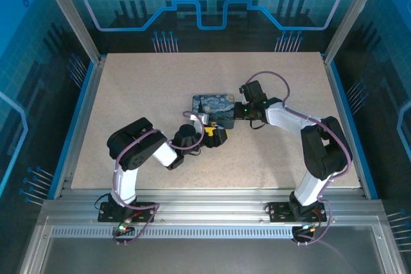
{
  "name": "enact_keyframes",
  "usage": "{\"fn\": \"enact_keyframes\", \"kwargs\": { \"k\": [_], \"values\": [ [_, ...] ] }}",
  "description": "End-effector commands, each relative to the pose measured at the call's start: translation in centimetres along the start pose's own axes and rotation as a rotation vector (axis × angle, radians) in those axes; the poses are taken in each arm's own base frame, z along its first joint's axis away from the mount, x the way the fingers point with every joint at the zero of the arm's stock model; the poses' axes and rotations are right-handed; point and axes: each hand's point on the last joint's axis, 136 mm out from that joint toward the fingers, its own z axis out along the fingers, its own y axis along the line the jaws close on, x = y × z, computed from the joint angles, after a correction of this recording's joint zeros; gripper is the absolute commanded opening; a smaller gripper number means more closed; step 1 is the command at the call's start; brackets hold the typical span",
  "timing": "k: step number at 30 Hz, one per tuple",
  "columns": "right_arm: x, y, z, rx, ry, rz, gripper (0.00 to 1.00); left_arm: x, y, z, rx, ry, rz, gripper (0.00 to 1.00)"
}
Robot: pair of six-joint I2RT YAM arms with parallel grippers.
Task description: Unlock the padlock with the key
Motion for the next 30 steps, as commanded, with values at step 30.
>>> {"fn": "enact_keyframes", "kwargs": {
  "k": [30],
  "values": [
    [-0.4,2.3,-0.5,-0.067,-0.027,-0.031,0.0,-0.2,-0.1,-0.5,-0.009,-0.022,0.024,0.61]
  ]
}}
